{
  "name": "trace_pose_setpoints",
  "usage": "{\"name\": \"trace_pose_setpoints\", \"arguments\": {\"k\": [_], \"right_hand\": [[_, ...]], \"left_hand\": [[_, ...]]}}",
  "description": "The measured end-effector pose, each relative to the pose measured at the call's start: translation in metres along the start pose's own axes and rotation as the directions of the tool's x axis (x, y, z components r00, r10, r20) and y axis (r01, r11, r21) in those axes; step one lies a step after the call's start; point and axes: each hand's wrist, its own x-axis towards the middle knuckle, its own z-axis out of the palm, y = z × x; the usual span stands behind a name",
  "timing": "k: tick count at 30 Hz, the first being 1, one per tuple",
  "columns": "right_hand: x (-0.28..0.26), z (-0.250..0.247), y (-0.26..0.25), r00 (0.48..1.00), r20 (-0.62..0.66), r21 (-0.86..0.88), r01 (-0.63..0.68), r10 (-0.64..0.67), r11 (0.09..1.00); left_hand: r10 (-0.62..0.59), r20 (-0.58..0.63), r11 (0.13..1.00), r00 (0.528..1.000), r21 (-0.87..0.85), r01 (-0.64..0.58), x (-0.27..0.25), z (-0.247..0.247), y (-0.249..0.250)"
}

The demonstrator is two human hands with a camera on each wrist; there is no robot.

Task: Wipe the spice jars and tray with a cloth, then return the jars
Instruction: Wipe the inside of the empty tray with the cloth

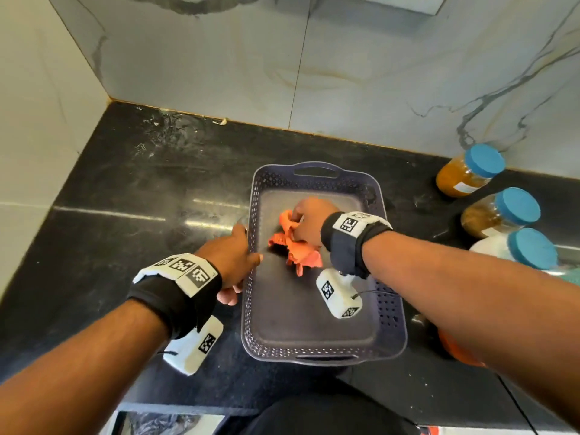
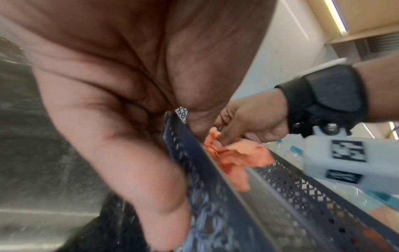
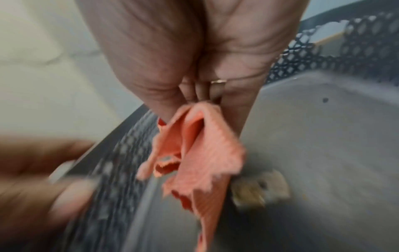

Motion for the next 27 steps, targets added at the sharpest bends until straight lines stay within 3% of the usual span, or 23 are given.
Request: {"name": "trace_pose_setpoints", "arguments": {"k": [2, 4, 6, 9, 12, 15, 21, 27], "right_hand": [[0.020, -0.017, 0.007, 0.988, -0.123, 0.195, -0.071, 0.097, 0.978], [0.034, -0.024, 0.008, 0.975, -0.147, 0.289, -0.121, 0.168, 0.950], [0.046, -0.021, 0.004, 0.961, -0.172, 0.349, -0.145, 0.216, 0.926], [0.059, -0.007, -0.013, 0.975, -0.116, 0.545, -0.099, 0.192, 0.832], [0.058, -0.004, -0.031, 0.987, -0.092, 0.702, -0.030, 0.133, 0.711], [0.051, -0.002, -0.038, 0.985, -0.170, 0.624, 0.100, 0.010, 0.775], [0.023, 0.016, -0.032, 0.993, -0.088, 0.464, 0.115, -0.084, 0.878], [0.056, -0.032, -0.032, 0.987, -0.159, 0.491, 0.050, 0.033, 0.870]], "left_hand": [[-0.013, -0.016, 0.995, 1.000, -0.097, 0.011, 0.000, -0.007, -0.002], [0.045, -0.078, 0.993, 0.996, -0.104, -0.053, 0.006, -0.013, -0.001], [0.107, -0.053, 0.975, 0.993, -0.192, -0.115, 0.012, -0.016, 0.004], [0.101, 0.040, 0.921, 0.994, -0.382, -0.078, 0.015, -0.017, 0.009], [0.099, 0.016, 0.935, 0.995, -0.344, -0.088, 0.016, -0.018, 0.007], [0.102, -0.011, 0.944, 0.995, -0.313, -0.101, 0.016, -0.020, 0.006], [0.117, -0.044, 0.970, 0.992, -0.210, -0.124, 0.008, -0.022, 0.011], [0.098, -0.058, 0.994, 0.993, 0.054, -0.095, 0.011, -0.022, 0.023]]}}
